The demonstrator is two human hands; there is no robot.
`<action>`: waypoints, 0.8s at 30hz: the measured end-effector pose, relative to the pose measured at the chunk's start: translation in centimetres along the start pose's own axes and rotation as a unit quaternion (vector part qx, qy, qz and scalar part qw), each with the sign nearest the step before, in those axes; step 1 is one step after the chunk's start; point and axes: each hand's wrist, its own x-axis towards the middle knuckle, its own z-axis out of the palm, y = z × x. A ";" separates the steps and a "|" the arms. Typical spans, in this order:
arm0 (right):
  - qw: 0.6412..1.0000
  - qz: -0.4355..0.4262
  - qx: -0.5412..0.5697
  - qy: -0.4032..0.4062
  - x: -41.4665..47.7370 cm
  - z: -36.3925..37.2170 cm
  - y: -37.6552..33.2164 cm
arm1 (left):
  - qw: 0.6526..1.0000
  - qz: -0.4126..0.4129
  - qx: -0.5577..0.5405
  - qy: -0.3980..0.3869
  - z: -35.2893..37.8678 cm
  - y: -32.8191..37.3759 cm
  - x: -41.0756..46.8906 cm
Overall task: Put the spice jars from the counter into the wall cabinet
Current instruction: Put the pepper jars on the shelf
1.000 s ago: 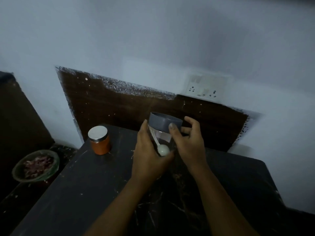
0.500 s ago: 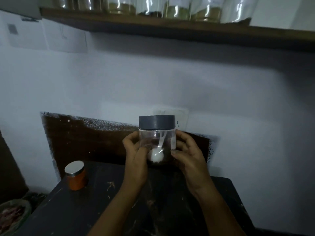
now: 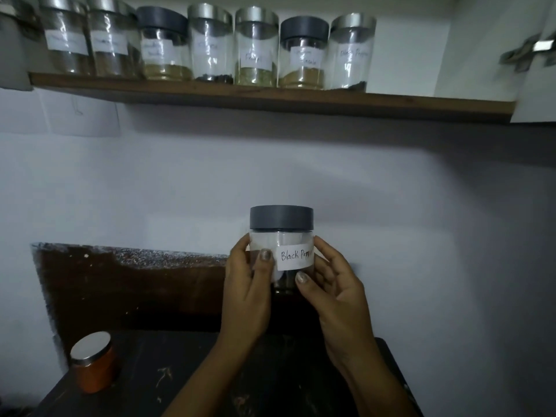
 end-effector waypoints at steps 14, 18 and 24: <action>0.974 -0.149 -0.110 0.131 6.7 -6.1 -6.4 | 0.984 0.139 0.068 -0.092 7.7 3.9 5.3; 0.963 -0.195 -0.124 0.138 10.0 -7.7 -8.7 | 0.968 0.206 0.114 -0.088 10.1 5.6 8.7; 0.939 -0.275 -0.129 0.163 15.7 -9.4 -12.0 | 0.947 0.293 0.117 -0.067 14.3 9.3 14.5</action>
